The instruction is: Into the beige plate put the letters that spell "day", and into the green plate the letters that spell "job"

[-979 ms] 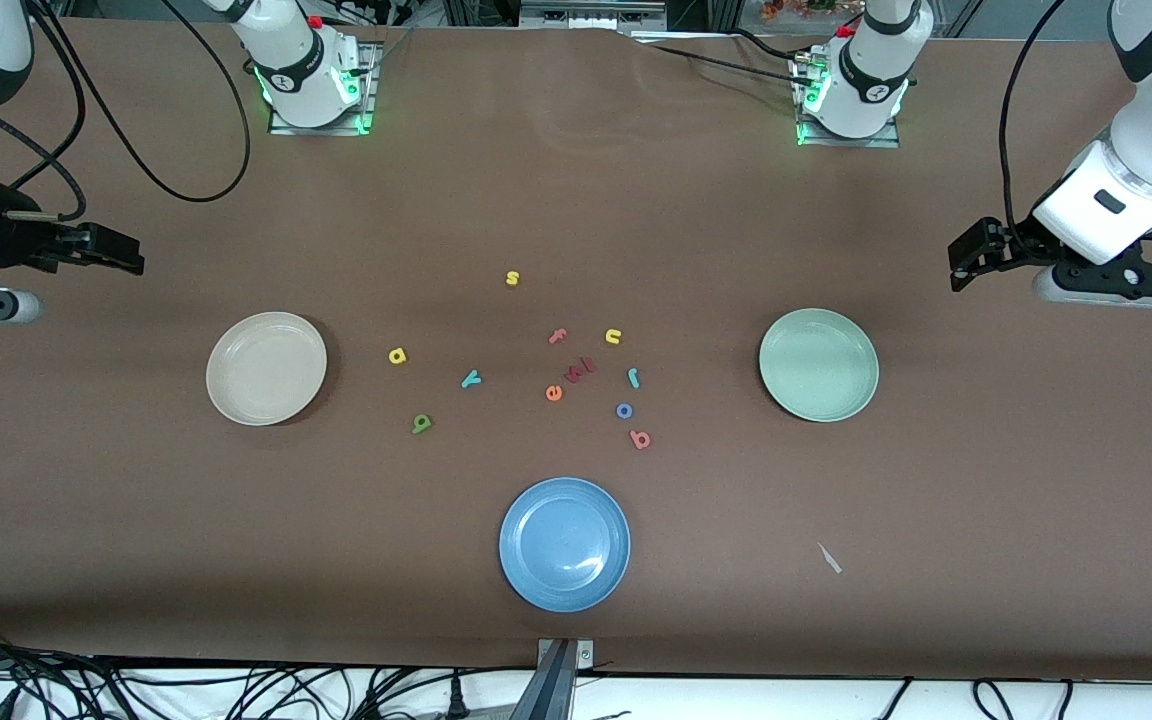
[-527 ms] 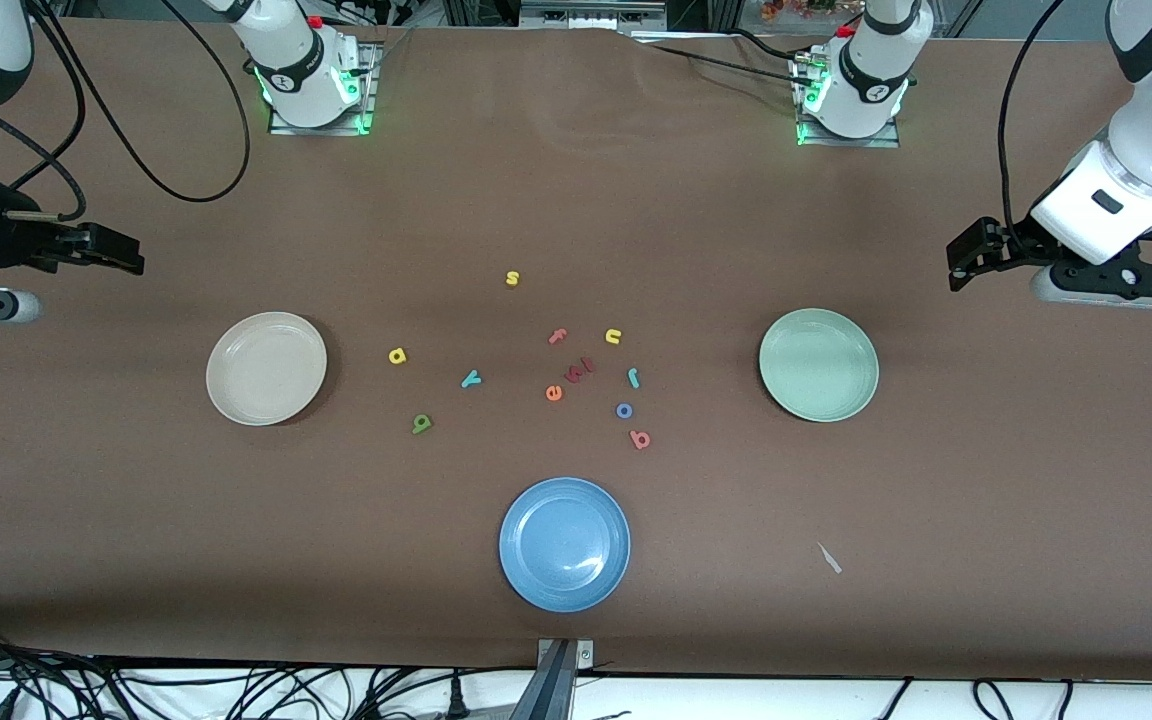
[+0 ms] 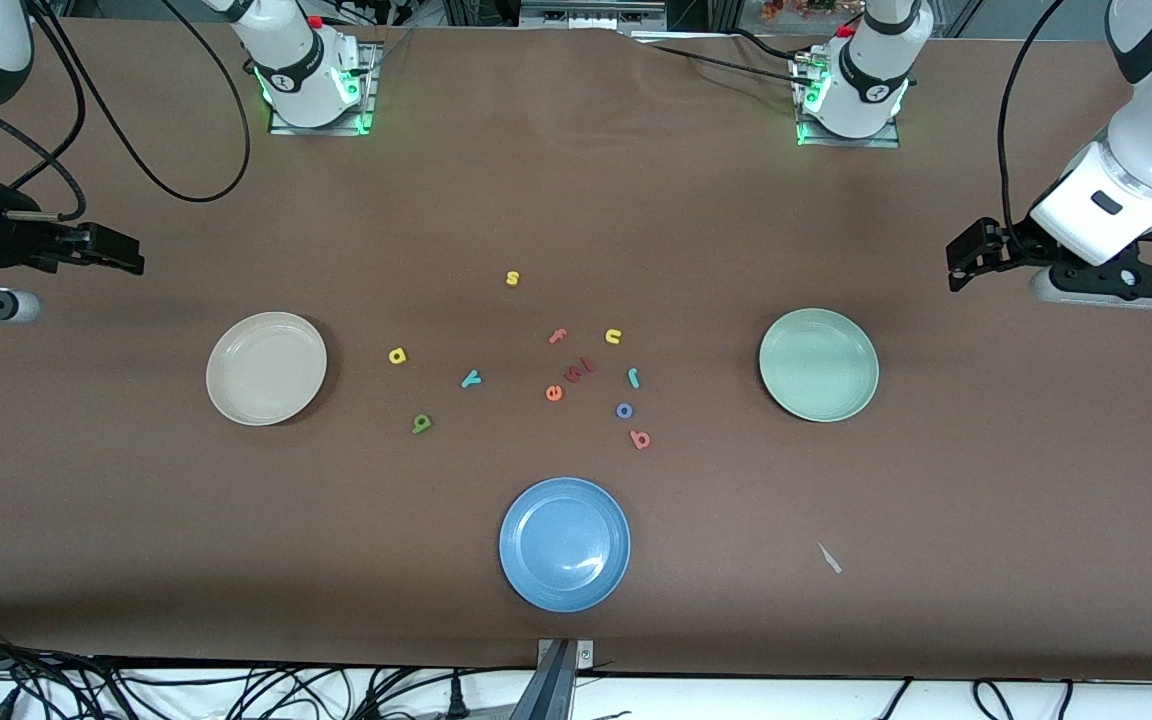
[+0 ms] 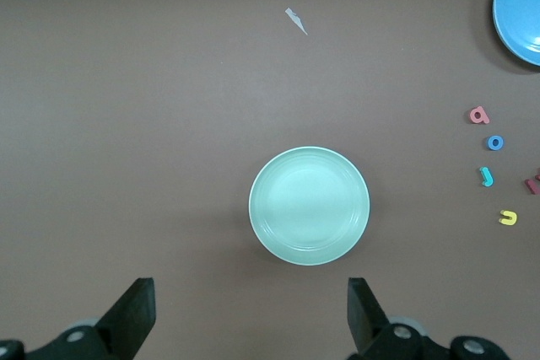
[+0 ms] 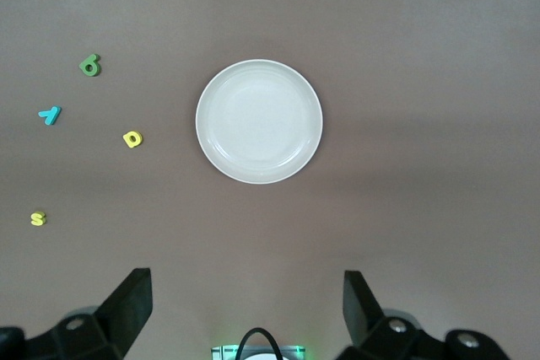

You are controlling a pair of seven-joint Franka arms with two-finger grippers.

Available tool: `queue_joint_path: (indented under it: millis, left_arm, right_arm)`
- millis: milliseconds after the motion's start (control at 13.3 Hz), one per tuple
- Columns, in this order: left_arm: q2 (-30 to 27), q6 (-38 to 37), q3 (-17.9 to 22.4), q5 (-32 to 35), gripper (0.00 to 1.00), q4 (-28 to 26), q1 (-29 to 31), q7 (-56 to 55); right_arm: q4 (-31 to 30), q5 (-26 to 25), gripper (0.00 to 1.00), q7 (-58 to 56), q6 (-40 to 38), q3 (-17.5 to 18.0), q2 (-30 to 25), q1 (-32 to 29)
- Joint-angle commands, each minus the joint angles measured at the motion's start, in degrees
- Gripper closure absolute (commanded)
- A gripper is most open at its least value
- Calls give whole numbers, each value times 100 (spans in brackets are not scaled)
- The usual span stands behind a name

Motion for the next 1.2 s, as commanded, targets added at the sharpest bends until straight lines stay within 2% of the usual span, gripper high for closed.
queue_joint_path:
  millis: [0, 1129]
  left_arm:
    - [-26, -18, 19, 15, 0, -12, -40, 1]
    - [-53, -71, 28, -20, 0, -30, 31, 72]
  right_arm:
    - [-15, -17, 0, -78, -45, 8, -69, -8]
    - [-15, -8, 0, -78, -45, 8, -69, -17]
